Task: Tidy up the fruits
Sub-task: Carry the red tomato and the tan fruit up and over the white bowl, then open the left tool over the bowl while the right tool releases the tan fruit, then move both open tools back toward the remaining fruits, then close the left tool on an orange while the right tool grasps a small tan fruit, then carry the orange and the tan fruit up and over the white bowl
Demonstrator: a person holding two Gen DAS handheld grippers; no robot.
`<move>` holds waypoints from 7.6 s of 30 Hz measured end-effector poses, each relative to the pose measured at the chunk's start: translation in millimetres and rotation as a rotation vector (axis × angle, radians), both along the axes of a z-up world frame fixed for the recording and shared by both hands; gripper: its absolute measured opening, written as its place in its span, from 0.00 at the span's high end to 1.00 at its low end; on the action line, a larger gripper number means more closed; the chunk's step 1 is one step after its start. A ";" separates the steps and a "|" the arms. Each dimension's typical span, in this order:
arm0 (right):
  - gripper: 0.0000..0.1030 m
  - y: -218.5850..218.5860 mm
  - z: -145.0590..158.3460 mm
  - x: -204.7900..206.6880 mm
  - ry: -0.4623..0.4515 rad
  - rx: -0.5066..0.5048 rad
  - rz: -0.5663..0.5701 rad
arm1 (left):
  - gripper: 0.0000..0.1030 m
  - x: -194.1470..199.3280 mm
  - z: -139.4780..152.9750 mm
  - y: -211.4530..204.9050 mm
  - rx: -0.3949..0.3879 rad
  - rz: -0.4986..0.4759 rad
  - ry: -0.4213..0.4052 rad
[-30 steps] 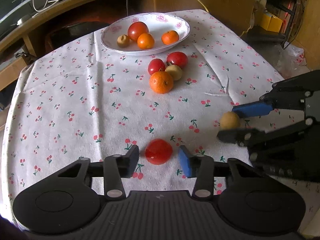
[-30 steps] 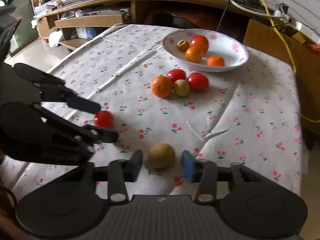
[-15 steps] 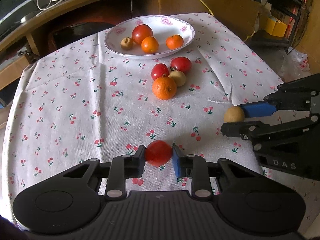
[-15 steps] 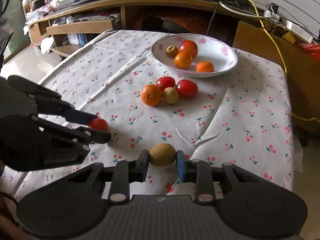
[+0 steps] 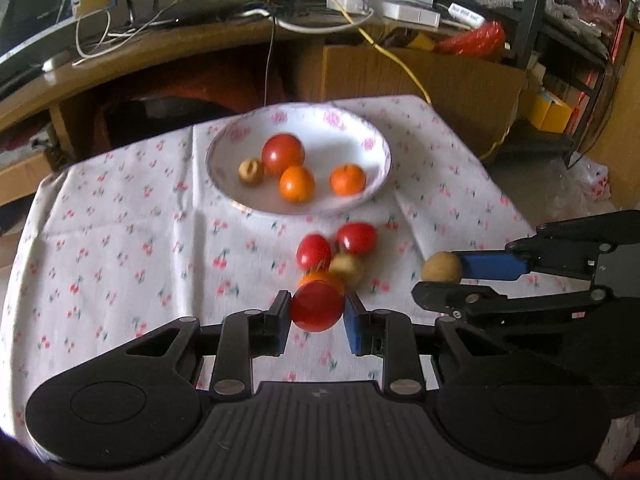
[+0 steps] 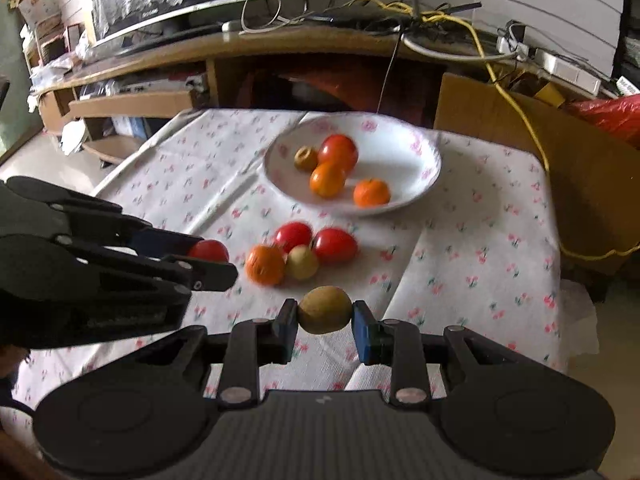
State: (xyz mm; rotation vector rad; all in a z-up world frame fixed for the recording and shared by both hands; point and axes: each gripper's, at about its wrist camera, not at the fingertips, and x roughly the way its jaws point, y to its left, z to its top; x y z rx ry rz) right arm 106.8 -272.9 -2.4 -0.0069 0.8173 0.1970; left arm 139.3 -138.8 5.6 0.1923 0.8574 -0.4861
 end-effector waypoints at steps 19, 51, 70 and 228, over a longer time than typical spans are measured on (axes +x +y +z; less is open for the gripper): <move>0.49 -16.9 13.4 85.7 -0.082 0.007 -0.062 | 0.67 81.1 5.4 -17.9 -0.032 0.061 -0.040; 0.47 -33.5 -7.9 128.7 -0.103 -0.012 -0.118 | 0.45 107.2 -11.7 -22.7 -0.019 0.091 -0.046; 0.47 -45.7 33.2 84.1 -0.165 0.028 -0.161 | 0.43 53.5 27.4 7.0 -0.060 0.143 -0.076; 0.63 18.5 -33.2 -12.3 0.080 -0.112 0.117 | 0.54 -23.3 -44.0 17.4 0.020 -0.021 0.015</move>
